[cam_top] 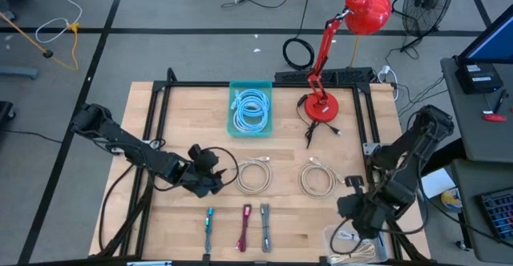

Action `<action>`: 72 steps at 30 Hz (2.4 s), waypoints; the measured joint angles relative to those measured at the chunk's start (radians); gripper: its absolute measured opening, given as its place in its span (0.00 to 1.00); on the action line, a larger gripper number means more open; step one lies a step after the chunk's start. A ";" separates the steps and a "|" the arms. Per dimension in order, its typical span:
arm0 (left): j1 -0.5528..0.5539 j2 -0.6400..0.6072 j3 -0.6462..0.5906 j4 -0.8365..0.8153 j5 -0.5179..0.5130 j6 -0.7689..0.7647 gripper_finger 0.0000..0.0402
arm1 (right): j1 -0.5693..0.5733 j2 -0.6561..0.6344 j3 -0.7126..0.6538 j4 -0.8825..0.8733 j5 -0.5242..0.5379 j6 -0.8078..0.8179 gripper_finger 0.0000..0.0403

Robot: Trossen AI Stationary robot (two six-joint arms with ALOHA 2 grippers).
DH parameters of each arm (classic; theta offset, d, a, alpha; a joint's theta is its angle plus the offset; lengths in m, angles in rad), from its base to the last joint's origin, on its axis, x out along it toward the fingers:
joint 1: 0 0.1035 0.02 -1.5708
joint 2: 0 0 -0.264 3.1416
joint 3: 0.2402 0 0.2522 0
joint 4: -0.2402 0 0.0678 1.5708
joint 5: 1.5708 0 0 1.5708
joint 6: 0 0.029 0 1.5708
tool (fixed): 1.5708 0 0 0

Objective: Pick & Place USB Port
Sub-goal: Put the right blue USB cable into the transparent bin

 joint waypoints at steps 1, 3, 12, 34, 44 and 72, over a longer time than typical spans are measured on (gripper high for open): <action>0.004 0.000 0.000 0.001 -0.008 -0.016 0.65 | 0.009 0.000 0.000 0.002 -0.002 -0.006 0.02; 0.017 0.000 0.000 0.017 -0.037 -0.034 0.65 | 0.025 0.004 0.000 0.010 -0.027 -0.014 0.02; 0.107 0.000 0.000 0.160 -0.105 -0.006 0.65 | 0.058 0.044 0.000 0.179 -0.086 -0.086 0.02; 0.166 0.001 0.000 0.333 -0.104 0.098 0.65 | 0.121 0.150 0.000 0.408 -0.144 -0.050 0.02; 0.164 0.001 0.000 0.333 -0.103 0.132 0.65 | 0.133 0.150 -0.079 0.429 -0.174 0.082 0.02; 0.166 0.001 0.000 0.331 -0.103 0.157 0.65 | 0.130 0.143 -0.203 0.658 -0.207 0.110 0.30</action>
